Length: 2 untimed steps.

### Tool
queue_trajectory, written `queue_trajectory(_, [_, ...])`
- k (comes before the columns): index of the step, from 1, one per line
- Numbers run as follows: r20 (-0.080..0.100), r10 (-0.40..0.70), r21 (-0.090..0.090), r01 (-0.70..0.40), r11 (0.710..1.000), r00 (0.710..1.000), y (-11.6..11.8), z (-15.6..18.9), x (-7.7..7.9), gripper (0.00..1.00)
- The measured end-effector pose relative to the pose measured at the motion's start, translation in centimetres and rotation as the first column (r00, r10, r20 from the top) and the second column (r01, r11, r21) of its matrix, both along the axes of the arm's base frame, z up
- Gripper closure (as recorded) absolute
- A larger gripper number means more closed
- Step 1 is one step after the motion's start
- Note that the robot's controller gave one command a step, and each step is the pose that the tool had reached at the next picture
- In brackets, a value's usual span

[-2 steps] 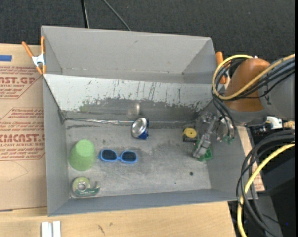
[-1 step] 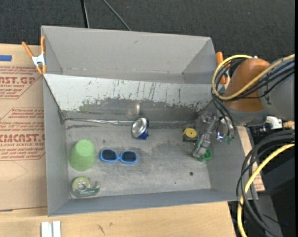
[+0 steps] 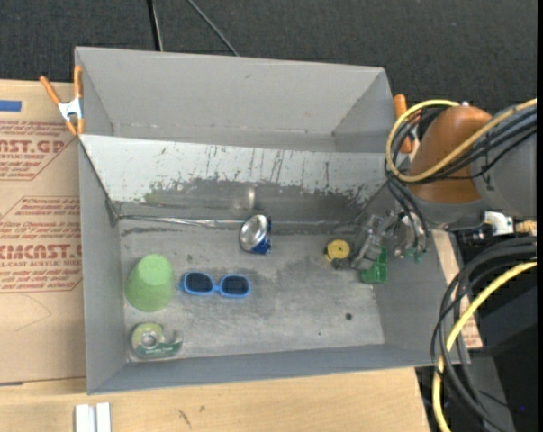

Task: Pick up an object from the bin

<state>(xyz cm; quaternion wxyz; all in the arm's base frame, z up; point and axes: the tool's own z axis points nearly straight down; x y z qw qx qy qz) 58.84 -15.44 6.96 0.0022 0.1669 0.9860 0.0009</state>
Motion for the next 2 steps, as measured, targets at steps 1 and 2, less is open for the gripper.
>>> queue_trajectory(1, [-0.002,0.001,-0.001,-0.001,1.0,1.0,0.1,0.4,0.1,1.0])
queue_trajectory(2, [0.003,0.002,-0.002,-0.002,1.0,1.0,0.1,6.3,0.2,1.0])
